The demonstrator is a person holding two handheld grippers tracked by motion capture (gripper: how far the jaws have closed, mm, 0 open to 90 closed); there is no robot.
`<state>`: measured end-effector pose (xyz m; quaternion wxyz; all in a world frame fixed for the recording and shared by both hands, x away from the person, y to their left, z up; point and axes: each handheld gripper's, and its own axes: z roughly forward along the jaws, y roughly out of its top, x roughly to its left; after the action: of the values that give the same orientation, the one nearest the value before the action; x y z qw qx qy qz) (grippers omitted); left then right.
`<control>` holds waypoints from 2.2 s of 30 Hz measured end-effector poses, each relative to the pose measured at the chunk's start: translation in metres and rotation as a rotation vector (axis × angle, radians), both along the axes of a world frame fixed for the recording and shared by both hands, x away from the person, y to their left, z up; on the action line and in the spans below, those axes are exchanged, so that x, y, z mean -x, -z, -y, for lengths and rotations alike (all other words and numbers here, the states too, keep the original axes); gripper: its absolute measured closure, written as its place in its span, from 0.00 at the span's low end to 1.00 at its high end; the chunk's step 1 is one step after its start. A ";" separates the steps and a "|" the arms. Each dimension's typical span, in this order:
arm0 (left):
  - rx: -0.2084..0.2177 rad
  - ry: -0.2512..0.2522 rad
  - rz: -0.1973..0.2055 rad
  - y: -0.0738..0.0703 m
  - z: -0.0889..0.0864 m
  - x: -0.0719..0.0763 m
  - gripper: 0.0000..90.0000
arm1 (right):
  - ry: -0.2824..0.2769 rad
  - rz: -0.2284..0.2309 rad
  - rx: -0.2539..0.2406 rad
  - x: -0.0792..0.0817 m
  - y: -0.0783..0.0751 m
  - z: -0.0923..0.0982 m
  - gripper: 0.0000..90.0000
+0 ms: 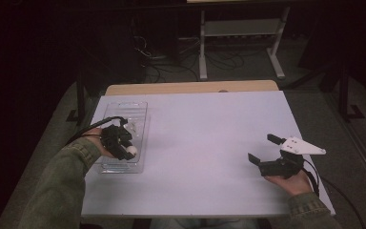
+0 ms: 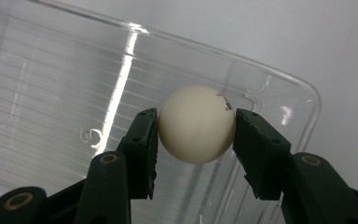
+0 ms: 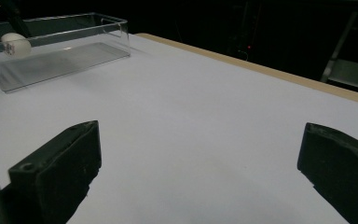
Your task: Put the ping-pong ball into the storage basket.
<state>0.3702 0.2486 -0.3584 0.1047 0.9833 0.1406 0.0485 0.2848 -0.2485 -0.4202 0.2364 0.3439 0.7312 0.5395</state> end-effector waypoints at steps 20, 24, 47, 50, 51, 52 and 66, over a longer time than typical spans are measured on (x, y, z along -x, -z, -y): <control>-0.005 0.006 -0.028 0.017 0.004 -0.004 0.56 | 0.002 0.004 0.002 0.000 0.000 0.001 0.00; -0.007 0.005 -0.034 0.020 0.004 -0.004 0.56 | 0.001 0.003 0.001 0.000 0.000 0.001 0.00; -0.011 -0.035 -0.035 0.018 0.004 -0.007 0.49 | -0.002 0.001 0.002 0.000 0.000 0.000 0.00; -0.017 -0.043 -0.028 0.016 0.004 -0.008 0.45 | -0.002 -0.001 0.002 0.000 0.000 0.000 0.00; -0.016 -0.049 -0.029 0.016 0.004 -0.008 0.43 | -0.002 -0.002 0.001 0.000 0.000 0.000 0.00; -0.012 -0.059 -0.033 0.015 0.004 -0.008 0.41 | -0.002 -0.001 0.002 0.000 0.000 0.000 0.00; -0.016 -0.122 0.014 -0.002 0.003 -0.009 0.15 | -0.006 -0.004 0.005 0.000 0.001 0.000 0.00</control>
<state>0.3793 0.2457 -0.3568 0.0944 0.9733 0.1994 0.0626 0.2847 -0.2480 -0.4209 0.2343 0.3424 0.7340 0.5378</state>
